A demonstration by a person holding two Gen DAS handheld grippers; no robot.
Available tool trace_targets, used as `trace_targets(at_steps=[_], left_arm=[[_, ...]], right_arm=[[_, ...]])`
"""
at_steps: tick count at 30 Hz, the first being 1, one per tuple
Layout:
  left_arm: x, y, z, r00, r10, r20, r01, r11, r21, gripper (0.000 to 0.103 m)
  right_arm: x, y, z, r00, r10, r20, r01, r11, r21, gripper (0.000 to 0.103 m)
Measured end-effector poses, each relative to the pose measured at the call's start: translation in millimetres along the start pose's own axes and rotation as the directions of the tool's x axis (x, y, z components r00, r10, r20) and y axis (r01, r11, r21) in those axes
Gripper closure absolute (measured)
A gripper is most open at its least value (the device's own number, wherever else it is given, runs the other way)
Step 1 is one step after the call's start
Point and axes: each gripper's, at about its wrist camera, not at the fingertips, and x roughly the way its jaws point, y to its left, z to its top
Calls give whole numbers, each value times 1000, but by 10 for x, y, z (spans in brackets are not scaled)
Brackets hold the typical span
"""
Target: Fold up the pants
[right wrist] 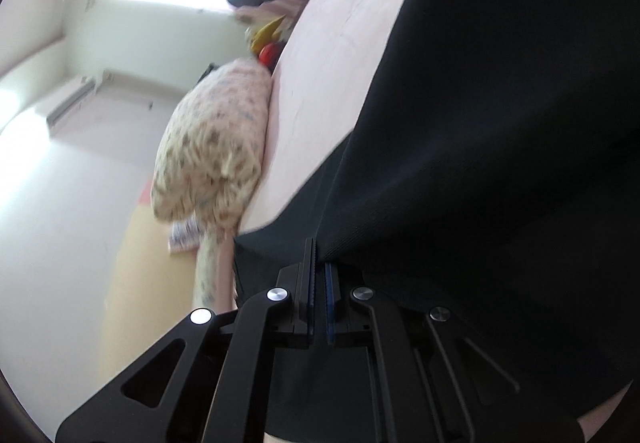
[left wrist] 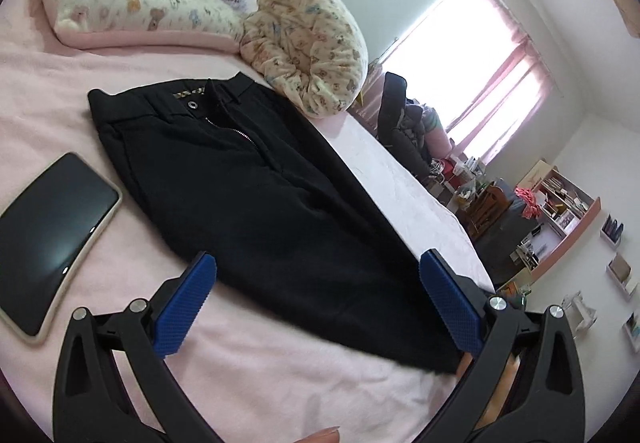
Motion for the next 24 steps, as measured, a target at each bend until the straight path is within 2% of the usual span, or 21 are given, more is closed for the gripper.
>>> trace_targets(at_steps=[4,6,7,11,14,16,18,19,21,22,24], left_arm=[[225,-177,261,999,50,1,-50,994,102,2],[435,-265,458,999,36,-41,-30,992,125,2],[571,-300,579,997,21,-70,-13,993,116,2],[1045,-374,960,994,-11,-111,17,999,51,2],[1579,-433,1227,987,-42,-156,44,999,15,2],[2016,-426,1361,977,18,-213,-21,1000,-12,2],[2420,-351,1443,954,83,-288,-102,993,-53,2],[2665,-264,1480,935,114,-335,-158,982,-107,2],[2909,-138,1530,919,124,-374,-206,961,-186,2],[3003,-96,1564,921,112,-373,-208,952,-227,2],[3138,-90,1639,936,99,-338,-197,943,-268,3]], right_arm=[[-35,-51,-168,1000,6,4,-6,995,-98,100],[3,-55,-166,1000,12,15,-10,990,-138,100],[17,-53,-171,1000,18,20,-15,988,-151,100],[45,-46,-176,999,13,46,-2,975,-223,100],[108,-178,-148,999,30,19,-26,983,-183,100],[115,-190,-138,999,45,17,-41,981,-190,100],[102,-203,-144,999,51,16,-47,980,-195,100],[115,-207,-134,998,58,12,-55,980,-190,100],[103,-224,-128,998,62,8,-60,981,-185,100],[92,-234,-131,998,64,7,-61,981,-185,100],[77,-238,-136,998,64,5,-62,981,-185,100]])
